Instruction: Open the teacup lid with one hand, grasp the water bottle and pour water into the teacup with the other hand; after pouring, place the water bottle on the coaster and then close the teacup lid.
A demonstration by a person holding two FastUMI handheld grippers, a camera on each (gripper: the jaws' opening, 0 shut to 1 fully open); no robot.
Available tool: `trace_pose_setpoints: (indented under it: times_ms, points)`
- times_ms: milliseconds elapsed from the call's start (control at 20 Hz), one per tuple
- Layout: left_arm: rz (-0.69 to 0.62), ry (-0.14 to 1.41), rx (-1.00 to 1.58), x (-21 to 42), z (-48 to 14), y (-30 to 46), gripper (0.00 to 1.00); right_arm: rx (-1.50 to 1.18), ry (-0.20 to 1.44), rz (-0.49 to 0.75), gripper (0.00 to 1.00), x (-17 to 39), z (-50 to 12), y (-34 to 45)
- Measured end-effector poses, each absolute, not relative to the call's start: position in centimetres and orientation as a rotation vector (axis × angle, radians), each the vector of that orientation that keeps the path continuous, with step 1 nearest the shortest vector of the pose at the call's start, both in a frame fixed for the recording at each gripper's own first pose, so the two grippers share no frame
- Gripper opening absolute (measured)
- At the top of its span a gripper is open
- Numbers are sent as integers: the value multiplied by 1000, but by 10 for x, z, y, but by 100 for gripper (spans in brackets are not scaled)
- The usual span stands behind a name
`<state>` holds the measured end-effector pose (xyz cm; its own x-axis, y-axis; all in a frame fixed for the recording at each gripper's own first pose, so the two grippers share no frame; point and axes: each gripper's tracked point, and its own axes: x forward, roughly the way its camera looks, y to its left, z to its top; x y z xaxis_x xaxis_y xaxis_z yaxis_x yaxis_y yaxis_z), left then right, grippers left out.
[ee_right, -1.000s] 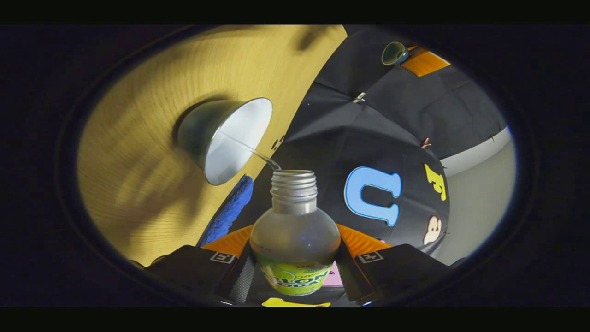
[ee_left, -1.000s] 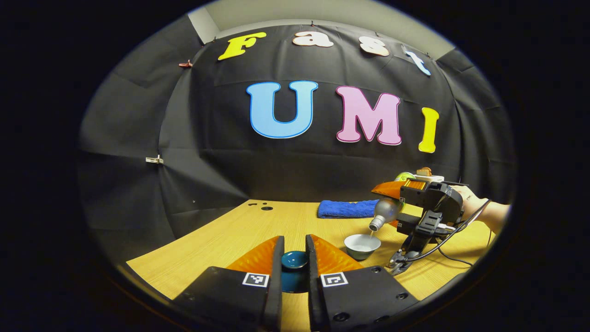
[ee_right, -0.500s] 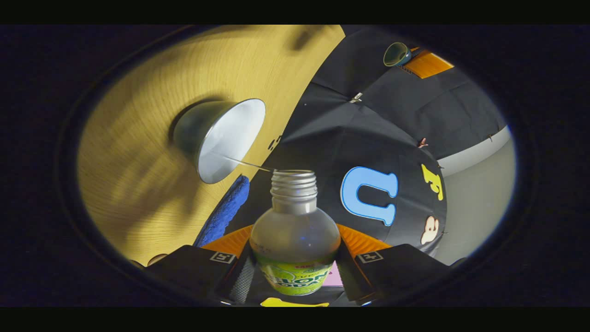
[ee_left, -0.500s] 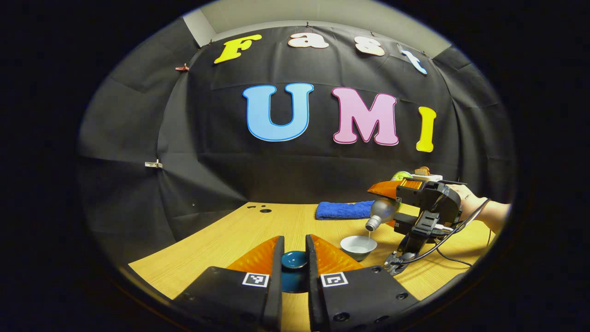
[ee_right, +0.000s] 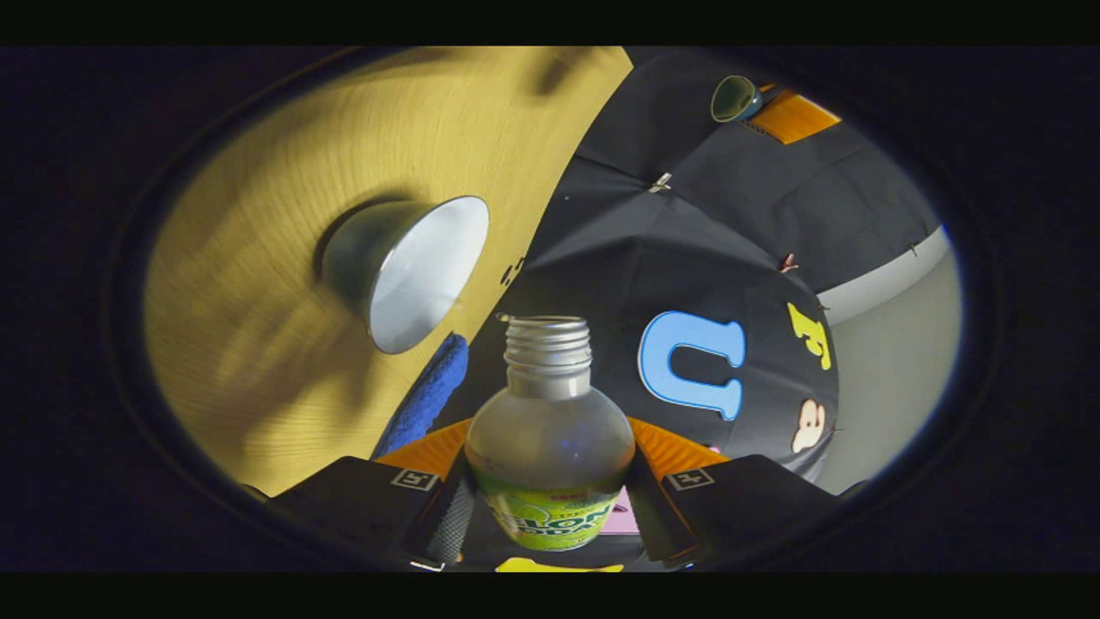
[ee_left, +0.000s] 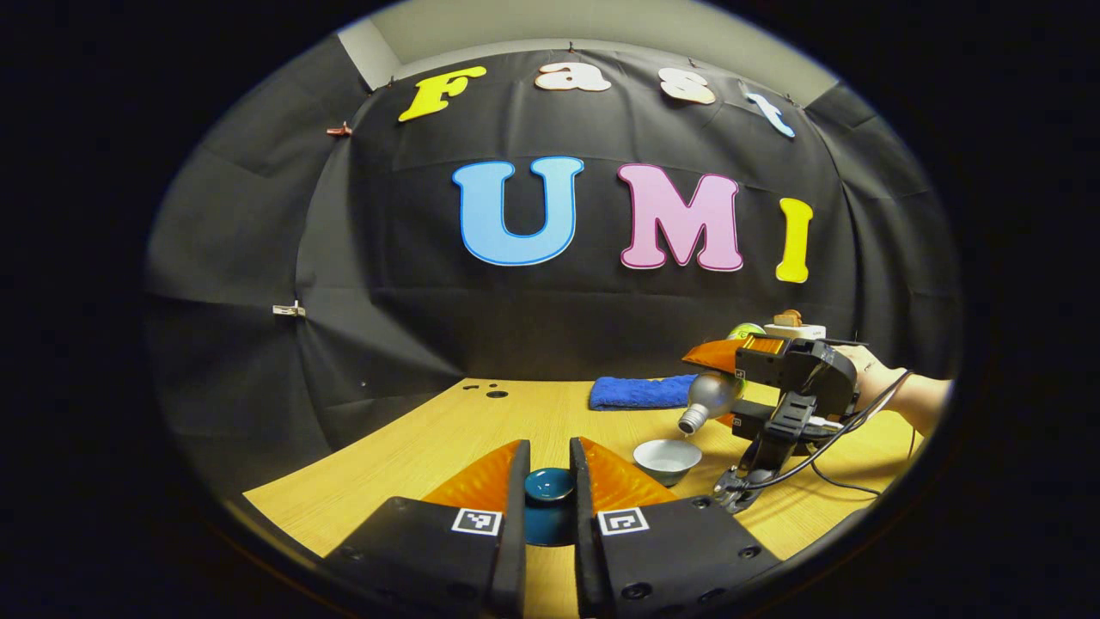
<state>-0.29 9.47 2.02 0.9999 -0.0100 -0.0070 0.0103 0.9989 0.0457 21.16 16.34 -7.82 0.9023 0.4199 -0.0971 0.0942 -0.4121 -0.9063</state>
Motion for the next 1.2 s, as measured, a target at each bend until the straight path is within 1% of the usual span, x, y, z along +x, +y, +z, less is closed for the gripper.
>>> trace_pose_setpoints:
  times_ms: [300,400,700,800,1000,1200]
  points:
    - [2,3,52,-7,22,96,27,-1926,-328,369,80,214,-79,158]
    - [6,1,51,-9,24,96,27,-1838,-278,359,80,217,-77,152]
    - [0,-14,56,-12,32,87,27,-1398,-80,316,80,219,-58,118]
    - [-10,-15,52,-11,32,81,27,-1205,4,308,81,219,-56,98]
    - [-36,-10,32,-8,30,65,27,-782,143,253,81,214,-43,46]
    - [-69,4,3,-2,26,46,27,-430,208,198,81,207,-37,2]
